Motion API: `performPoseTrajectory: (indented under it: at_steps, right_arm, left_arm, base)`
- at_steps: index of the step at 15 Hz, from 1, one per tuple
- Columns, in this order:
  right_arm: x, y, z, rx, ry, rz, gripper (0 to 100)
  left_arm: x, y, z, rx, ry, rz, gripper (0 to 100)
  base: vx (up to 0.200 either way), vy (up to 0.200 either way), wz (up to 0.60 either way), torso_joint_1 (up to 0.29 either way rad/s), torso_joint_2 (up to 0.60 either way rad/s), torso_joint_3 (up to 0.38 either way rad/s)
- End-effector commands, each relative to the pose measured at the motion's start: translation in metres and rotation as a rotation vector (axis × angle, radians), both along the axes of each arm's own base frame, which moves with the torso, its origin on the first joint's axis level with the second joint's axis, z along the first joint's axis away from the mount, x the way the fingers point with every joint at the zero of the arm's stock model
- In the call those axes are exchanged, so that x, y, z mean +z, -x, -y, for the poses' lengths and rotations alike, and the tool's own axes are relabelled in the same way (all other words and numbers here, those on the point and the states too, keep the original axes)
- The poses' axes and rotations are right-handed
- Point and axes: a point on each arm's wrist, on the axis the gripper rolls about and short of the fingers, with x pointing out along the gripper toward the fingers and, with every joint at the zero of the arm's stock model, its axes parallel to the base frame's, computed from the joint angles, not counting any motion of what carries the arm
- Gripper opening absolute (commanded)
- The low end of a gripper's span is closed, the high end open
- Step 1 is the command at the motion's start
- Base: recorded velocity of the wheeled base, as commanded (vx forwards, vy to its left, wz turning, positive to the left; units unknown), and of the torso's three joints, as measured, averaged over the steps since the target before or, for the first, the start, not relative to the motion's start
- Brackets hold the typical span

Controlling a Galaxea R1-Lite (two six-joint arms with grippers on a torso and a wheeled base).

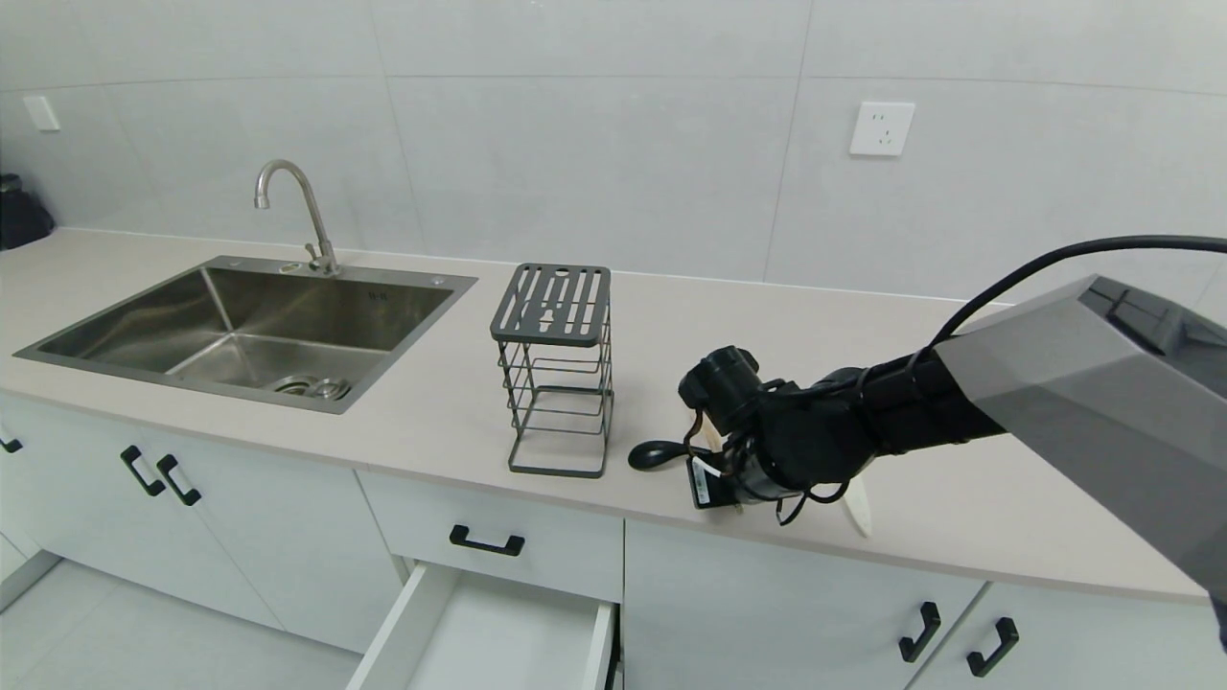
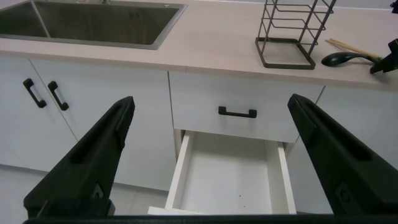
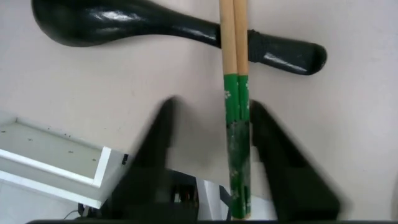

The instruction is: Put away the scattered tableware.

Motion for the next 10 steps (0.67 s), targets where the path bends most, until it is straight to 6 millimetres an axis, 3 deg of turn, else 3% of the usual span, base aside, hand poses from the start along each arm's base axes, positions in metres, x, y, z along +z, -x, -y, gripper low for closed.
performPoseTrajectory:
  at_steps: [1,7,10]
  right_arm:
    - [0.000,-0.001,0.001,-0.008,0.004,0.002,0]
    - [0.013,-0.009,0.007,-0.061,-0.012,0.052,0]
    - [0.069,0.001,0.015,-0.064,-0.096,0.159,0]
  left_arm:
    - [0.000,0.000,0.000,0.000,0.001,-0.002,100]
    - [0.000,0.000,0.000,0.000,0.001,-0.002,100]
    - [0.000,0.000,0.000,0.000,0.001,-0.002,100]
  base:
    - [0.000,0.000,0.00,0.000,0.00,0.000]
    - [0.000,0.000,0.00,0.000,0.00,0.000]
    - [0.000,0.000,0.00,0.000,0.00,0.000]
